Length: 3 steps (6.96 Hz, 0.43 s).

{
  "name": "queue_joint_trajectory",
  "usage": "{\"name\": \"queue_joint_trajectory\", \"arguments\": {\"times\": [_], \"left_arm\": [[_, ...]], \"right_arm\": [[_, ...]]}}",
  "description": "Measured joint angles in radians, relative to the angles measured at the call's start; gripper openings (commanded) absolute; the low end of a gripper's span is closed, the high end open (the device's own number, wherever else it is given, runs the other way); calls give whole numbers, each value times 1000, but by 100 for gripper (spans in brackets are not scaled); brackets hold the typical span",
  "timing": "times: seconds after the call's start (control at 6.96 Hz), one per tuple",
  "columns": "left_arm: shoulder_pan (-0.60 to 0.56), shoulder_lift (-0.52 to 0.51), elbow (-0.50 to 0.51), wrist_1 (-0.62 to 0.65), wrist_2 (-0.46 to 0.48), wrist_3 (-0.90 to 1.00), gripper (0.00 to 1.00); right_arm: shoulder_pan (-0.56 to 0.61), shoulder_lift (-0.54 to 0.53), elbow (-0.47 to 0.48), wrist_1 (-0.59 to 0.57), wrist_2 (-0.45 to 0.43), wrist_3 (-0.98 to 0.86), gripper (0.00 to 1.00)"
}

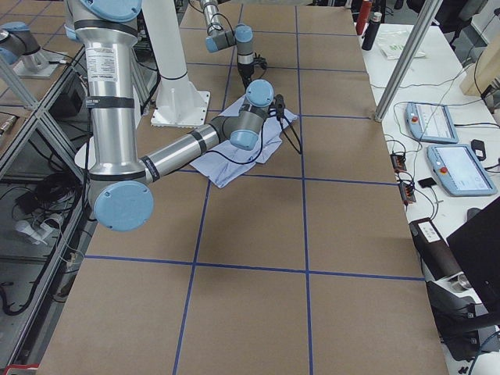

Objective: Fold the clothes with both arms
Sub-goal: 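Release and raise the right gripper while the left gripper lowers to the shirt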

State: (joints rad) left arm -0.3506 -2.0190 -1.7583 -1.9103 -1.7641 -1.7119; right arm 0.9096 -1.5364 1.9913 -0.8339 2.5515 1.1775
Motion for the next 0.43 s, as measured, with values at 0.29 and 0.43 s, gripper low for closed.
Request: {"name": "queue_joint_trajectory", "arguments": {"times": [0.29, 0.43], "left_arm": [[8, 2, -6, 9, 0, 0, 38], [9, 2, -19, 28, -1, 0, 36]], "right_arm": [[0, -1, -7, 0, 0, 0, 100], [0, 0, -9, 0, 0, 1, 100]]}}
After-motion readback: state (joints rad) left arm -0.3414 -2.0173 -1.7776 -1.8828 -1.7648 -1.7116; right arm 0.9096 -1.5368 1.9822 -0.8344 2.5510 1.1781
